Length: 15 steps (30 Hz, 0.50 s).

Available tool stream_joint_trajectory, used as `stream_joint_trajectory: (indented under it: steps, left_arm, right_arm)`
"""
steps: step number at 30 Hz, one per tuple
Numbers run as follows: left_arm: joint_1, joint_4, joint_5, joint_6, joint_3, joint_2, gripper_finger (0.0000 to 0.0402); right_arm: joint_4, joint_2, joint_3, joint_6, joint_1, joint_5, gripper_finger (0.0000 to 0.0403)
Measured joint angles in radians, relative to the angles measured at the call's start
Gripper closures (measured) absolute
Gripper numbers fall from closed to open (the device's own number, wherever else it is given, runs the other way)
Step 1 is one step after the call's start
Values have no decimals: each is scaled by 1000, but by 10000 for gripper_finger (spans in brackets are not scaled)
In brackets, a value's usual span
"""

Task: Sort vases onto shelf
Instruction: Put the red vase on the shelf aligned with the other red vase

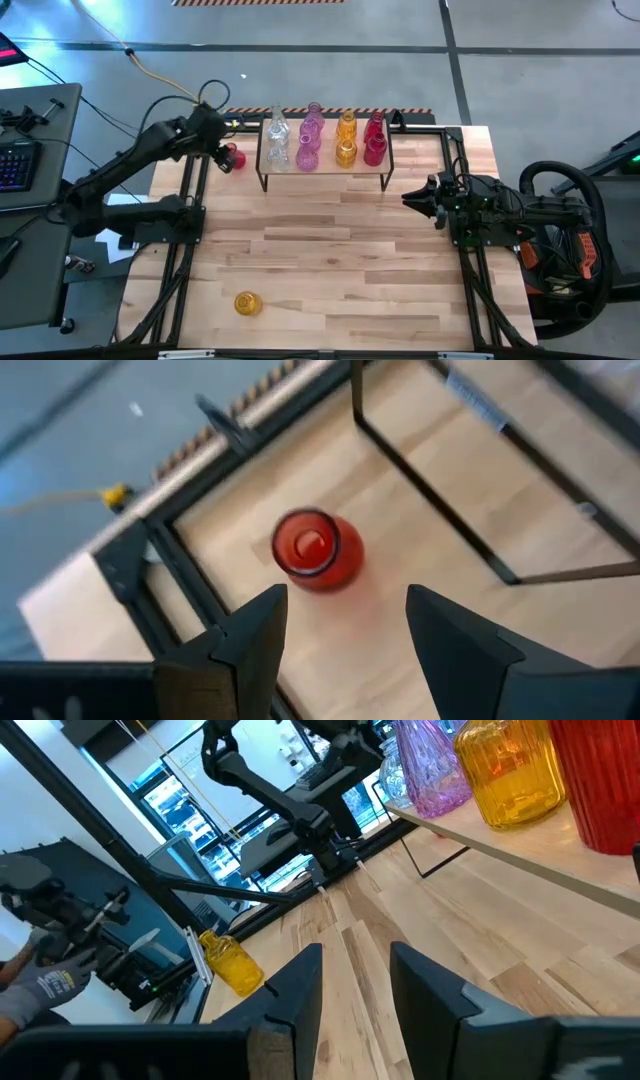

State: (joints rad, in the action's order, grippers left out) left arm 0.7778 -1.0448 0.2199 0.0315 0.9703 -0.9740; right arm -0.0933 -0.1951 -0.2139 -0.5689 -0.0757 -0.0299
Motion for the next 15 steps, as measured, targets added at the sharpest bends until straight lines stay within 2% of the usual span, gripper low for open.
stream_joint_trajectory:
  steps: [6, 15]
  left_arm:
    - [78, 12, -85, -52, 0, -116, 204]
    - [105, 56, -108, -86, -5, -235, 204]
  right_arm:
    - [0, 0, 0, 0, 0, 0, 299]
    - [0, 0, 0, 0, 0, 0, 299]
